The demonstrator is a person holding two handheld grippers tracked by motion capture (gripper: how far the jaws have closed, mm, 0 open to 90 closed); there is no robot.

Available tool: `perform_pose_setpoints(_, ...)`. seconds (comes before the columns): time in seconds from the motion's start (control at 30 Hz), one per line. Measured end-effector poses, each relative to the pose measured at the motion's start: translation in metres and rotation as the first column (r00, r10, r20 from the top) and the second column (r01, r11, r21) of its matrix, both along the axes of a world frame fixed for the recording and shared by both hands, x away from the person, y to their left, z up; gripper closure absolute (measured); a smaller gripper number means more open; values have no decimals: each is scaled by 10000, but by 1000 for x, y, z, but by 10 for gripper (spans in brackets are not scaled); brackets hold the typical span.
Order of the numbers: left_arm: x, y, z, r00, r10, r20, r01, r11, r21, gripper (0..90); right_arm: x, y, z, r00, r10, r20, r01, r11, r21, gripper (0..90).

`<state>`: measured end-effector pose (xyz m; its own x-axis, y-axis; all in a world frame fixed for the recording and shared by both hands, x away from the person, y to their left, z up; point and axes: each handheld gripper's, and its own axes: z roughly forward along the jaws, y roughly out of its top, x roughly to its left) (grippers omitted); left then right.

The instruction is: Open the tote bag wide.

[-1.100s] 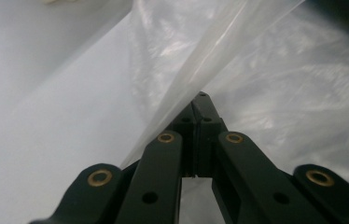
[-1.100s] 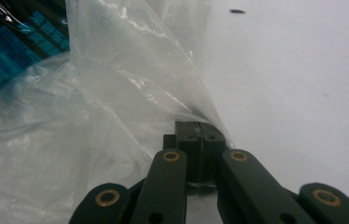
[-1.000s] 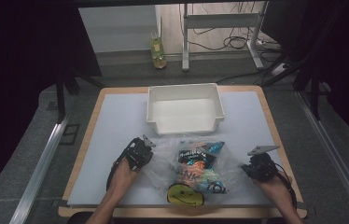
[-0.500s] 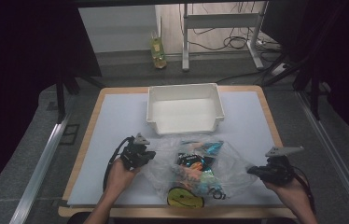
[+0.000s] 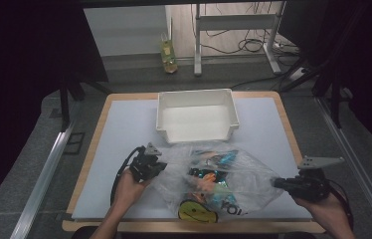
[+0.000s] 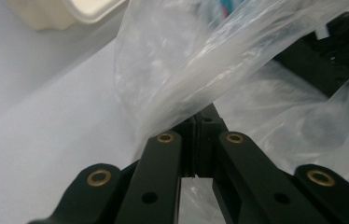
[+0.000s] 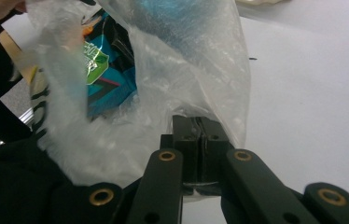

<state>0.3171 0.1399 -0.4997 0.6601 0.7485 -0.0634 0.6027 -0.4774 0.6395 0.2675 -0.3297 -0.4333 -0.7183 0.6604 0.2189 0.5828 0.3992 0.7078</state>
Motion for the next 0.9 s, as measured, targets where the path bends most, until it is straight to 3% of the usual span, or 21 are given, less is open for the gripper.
perform_pose_setpoints(0.17,-1,-3,0,9999,-110,67,109,9999,62,891,-4,-7,6,10000,55,-65,-53,9996,284,872)
perform_pose_setpoints(0.3,-4,-6,6,9989,-390,250,399,9986,-361,889,-3,-5,11,9999,139,-63,-137,9993,352,869)
perform_pose_setpoints(0.4,-6,-9,10,9978,-546,375,563,9974,-447,889,0,4,12,9992,378,-104,-375,9990,258,867)
perform_pose_setpoints(0.57,-8,-11,9,9972,-630,402,640,9977,-237,888,1,9,22,9987,511,-59,-509,9981,339,865)
perform_pose_setpoints(0.77,-5,-9,5,9991,-325,282,322,9994,137,891,-2,-9,38,9998,158,-109,-151,9981,594,868)
perform_pose_setpoints(0.9,-1,-9,-2,9998,-211,-6,211,9990,382,892,-4,-19,39,9997,123,-216,-101,9952,978,875)
